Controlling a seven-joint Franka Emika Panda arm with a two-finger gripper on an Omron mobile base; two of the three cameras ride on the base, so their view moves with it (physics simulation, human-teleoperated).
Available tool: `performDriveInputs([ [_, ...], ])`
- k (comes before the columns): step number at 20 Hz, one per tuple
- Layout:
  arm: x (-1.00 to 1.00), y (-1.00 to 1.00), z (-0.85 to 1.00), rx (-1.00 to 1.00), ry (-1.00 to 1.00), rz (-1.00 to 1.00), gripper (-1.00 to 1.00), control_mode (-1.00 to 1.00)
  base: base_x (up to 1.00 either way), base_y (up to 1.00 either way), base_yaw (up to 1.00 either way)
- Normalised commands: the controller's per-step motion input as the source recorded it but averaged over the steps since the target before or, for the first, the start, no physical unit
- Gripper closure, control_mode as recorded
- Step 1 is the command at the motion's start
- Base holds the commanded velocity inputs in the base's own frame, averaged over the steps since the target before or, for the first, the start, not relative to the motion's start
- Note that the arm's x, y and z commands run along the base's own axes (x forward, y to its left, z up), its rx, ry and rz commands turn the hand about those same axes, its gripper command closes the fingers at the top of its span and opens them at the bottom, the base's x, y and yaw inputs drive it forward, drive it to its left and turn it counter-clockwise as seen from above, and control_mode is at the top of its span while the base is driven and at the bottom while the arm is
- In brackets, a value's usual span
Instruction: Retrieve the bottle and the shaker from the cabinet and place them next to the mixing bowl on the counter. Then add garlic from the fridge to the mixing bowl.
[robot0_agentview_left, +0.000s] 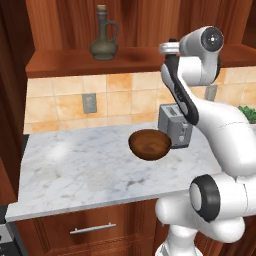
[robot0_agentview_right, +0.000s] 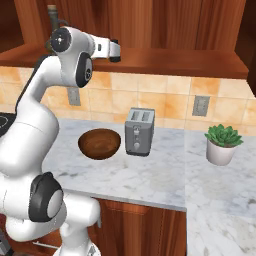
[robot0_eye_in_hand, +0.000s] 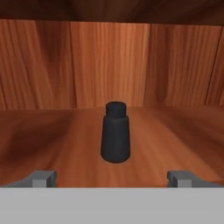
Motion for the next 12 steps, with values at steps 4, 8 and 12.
performDriveInputs([
  [4,0.65,-0.22,0.0,0.0,0.09,0.0,-1.0,-1.0,0.0,0.0,0.0],
  [8,0.58,-0.06,0.0,0.0,0.04,0.0,-1.0,-1.0,0.0,0.0,0.0],
  [12,0.37,0.0,0.0,0.0,0.01,0.0,-1.0,-1.0,0.0,0.0,0.0],
])
